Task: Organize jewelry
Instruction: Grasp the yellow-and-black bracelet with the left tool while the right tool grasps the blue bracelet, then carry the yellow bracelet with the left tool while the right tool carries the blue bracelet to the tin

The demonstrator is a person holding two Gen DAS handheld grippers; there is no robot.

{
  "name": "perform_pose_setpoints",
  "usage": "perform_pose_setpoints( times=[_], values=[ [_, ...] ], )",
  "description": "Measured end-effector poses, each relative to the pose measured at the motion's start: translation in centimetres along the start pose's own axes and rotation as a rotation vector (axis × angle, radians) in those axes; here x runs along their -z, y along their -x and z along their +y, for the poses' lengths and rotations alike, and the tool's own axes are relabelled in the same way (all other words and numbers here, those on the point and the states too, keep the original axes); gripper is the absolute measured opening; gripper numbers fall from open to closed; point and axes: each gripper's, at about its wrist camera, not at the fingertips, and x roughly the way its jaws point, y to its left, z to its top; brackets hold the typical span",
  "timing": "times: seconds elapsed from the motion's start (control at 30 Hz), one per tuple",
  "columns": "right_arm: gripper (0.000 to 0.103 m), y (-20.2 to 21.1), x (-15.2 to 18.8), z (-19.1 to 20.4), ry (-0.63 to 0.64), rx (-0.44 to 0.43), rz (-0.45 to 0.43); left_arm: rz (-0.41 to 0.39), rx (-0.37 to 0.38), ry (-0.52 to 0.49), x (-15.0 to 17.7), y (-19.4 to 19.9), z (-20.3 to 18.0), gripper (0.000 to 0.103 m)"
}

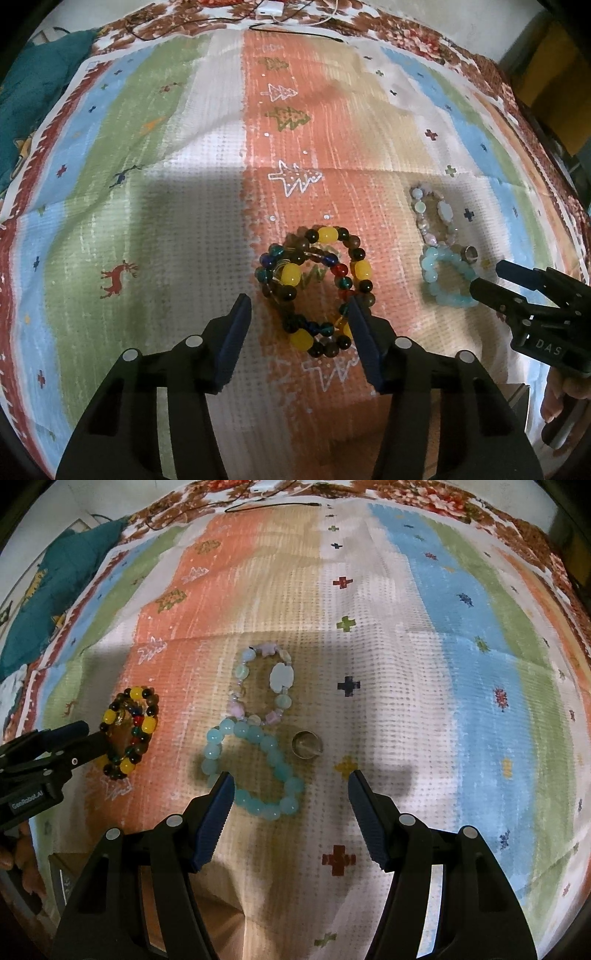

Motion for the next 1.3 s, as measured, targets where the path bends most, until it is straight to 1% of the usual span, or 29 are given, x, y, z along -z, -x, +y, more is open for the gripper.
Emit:
perform_pose_setpoints(
  times=[0.03,0.13,0.17,0.2,0.23,0.27,0.3,0.33,0.37,0.4,0.43,0.47,0.53,0.6,0.83,1.03,1.23,1.3],
  values=[
    [0.053,-0.3,0.0,0.0,0.003,-0.001,0.007,0.003,-0.001,-0.001,0.0,-0.1,0.0,0.05],
    [0.05,-0.9,0.0,-0.1,-0.003,-0.002,0.022,0.014,-0.003,-0.002,-0.2,-0.6,0.0,0.046],
    [0.048,-1.1,0.0,-0.2,-0.007,-0.002,0.025,0.018,-0.002,-0.001,-0.2,-0.7,0.1,0.043],
    [0.044,-1.2,0.0,-0.3,-0.01,-0.003,0.03,0.02,-0.002,-0.001,-0.2,-0.8,0.1,0.039],
    [0.038,-1.3,0.0,-0.3,-0.011,-0.003,0.031,0.022,-0.003,-0.001,-0.2,-0.9,0.1,0.037],
    [0.034,-1.4,0.0,-0.3,-0.006,-0.002,0.029,0.026,-0.01,0.001,-0.3,-1.1,0.1,0.033],
    [0.028,-1.4,0.0,-0.2,0.006,0.004,0.027,0.028,-0.019,0.001,-0.2,-1.2,0.1,0.028],
    [0.027,-1.4,0.1,-0.1,0.012,0.006,0.025,0.028,-0.026,0.0,-0.2,-1.3,0.1,0.026],
    [0.026,-1.5,0.1,0.0,0.018,0.007,0.023,0.03,-0.031,-0.003,-0.2,-1.4,0.0,0.021],
    [0.024,-1.5,0.1,0.0,0.021,0.008,0.022,0.032,-0.033,-0.007,-0.1,-1.4,0.0,0.019],
    [0.021,-1.5,0.2,0.0,0.026,0.013,0.021,0.031,-0.035,-0.014,-0.1,-1.4,-0.1,0.019],
    [0.02,-1.5,0.2,0.1,0.028,0.014,0.021,0.03,-0.037,-0.016,-0.1,-1.4,-0.1,0.018],
    [0.016,-1.3,0.2,0.2,0.039,0.019,0.019,0.028,-0.041,-0.017,-0.1,-1.3,-0.1,0.012],
    [0.013,-1.2,0.2,0.2,0.042,0.018,0.017,0.023,-0.039,-0.017,-0.1,-1.0,-0.1,0.009],
    [0.012,-0.2,0.1,0.7,0.054,0.002,-0.004,-0.011,-0.01,-0.025,-0.3,0.4,-0.6,0.009],
    [0.012,1.3,0.1,1.2,0.062,-0.02,-0.032,-0.032,0.001,-0.033,-0.3,1.4,-1.2,0.009],
    [0.012,2.6,0.1,1.8,0.071,-0.04,-0.056,-0.081,0.034,-0.045,-0.3,3.6,-2.3,0.009],
    [0.012,3.0,0.3,2.0,0.074,-0.048,-0.064,-0.095,0.034,-0.059,-0.2,4.2,-2.7,0.009]
  ],
)
